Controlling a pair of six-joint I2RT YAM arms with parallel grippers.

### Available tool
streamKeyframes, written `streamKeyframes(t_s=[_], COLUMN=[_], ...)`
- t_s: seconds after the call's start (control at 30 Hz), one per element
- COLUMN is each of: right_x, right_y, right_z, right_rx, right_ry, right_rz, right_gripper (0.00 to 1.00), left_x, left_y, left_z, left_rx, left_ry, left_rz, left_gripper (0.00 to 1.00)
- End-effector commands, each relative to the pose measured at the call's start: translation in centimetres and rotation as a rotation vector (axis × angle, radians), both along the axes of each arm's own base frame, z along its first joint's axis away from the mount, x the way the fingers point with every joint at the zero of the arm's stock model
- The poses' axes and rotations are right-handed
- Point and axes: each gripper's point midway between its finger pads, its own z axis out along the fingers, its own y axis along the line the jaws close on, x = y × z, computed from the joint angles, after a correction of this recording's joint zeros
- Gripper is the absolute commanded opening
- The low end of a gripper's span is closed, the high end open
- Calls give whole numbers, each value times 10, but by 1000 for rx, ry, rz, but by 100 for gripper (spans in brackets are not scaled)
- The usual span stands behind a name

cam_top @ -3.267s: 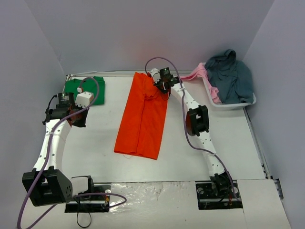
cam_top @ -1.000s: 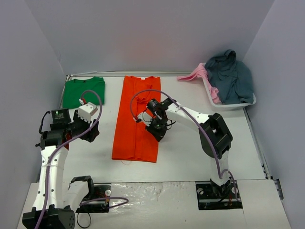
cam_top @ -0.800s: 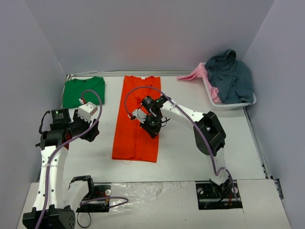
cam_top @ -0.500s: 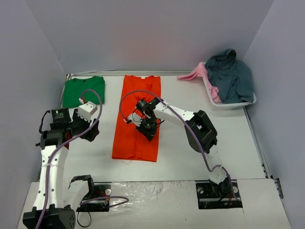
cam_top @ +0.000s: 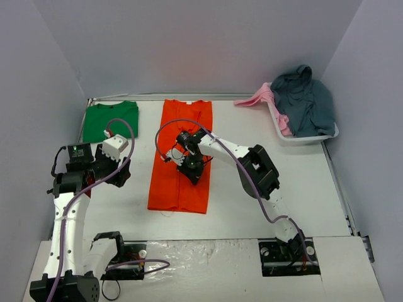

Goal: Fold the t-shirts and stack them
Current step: Rotate the tshirt 90 degrees, then grab the bottom of the folded rectangular tshirt with both arms

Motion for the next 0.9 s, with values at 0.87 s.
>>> streamKeyframes(t_s=[0.87], right_x=[81], right_y=[-32], right_z=[-15], right_rx=[-12], right_ry=[-67], right_rz=[-156], right_gripper=[0], left_x=[16], left_y=[-1], left_z=[4], left_rx=[31], left_ry=[16], left_rz=[-14], left_gripper=[66])
